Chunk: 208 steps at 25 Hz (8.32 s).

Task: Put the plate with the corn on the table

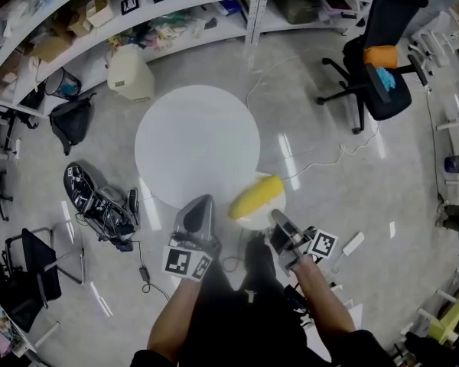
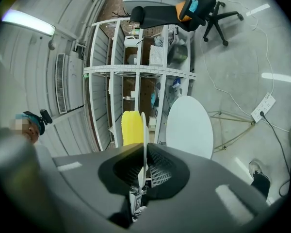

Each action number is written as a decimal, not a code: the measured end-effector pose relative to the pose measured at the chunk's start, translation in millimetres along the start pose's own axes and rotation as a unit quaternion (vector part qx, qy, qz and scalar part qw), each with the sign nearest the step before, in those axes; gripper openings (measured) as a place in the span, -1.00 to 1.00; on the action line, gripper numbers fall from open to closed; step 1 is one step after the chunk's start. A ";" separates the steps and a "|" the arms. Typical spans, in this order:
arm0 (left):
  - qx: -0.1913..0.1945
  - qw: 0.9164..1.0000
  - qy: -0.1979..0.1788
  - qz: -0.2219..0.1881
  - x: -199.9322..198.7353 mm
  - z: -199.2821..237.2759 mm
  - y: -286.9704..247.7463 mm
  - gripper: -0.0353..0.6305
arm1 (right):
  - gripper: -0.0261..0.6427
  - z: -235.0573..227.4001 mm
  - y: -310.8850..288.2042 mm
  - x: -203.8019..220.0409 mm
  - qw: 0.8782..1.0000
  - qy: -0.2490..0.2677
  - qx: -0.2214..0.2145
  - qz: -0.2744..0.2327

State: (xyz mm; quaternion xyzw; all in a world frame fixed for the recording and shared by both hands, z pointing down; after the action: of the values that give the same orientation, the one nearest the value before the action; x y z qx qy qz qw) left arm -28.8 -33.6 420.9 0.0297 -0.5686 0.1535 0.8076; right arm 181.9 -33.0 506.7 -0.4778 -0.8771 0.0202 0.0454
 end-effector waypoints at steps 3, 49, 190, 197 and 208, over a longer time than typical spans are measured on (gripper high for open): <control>-0.003 1.000 0.003 0.002 7.9 4.0 -4.3 -0.88 | -0.85 -9.0 -3.4 -0.2 1.000 0.000 -0.001 0.003; 0.005 0.999 0.038 0.018 132.2 46.4 -42.9 -0.88 | -0.85 -169.5 -26.1 7.2 1.000 -0.019 0.011 0.001; -0.023 0.994 0.110 0.013 153.6 131.3 -73.3 -0.88 | -0.04 -222.9 -164.9 -18.1 0.985 0.008 0.169 -0.045; -0.023 0.993 0.112 0.014 152.3 135.2 -75.8 -0.88 | 0.01 -223.5 -170.0 -20.1 0.984 0.008 0.174 -0.038; -0.023 0.993 0.116 0.014 151.8 138.6 -79.0 -0.88 | 0.10 -226.9 -171.7 -17.6 0.982 0.003 0.188 -0.025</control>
State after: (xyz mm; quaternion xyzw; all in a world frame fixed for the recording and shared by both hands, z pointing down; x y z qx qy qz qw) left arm -86.1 -107.0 620.4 -0.0153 -0.4753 0.1539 0.8661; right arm 70.2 -142.8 744.9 -0.4388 -0.8690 0.1822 0.1381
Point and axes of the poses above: the fingertips, and each gripper's own axes: y backward along the fingers, z to its left, x out of its underside, the point moved 2 cm from there along y, backward along the fingers, and after that the axes turned 1 degree about -z, right-handed, at the moved point
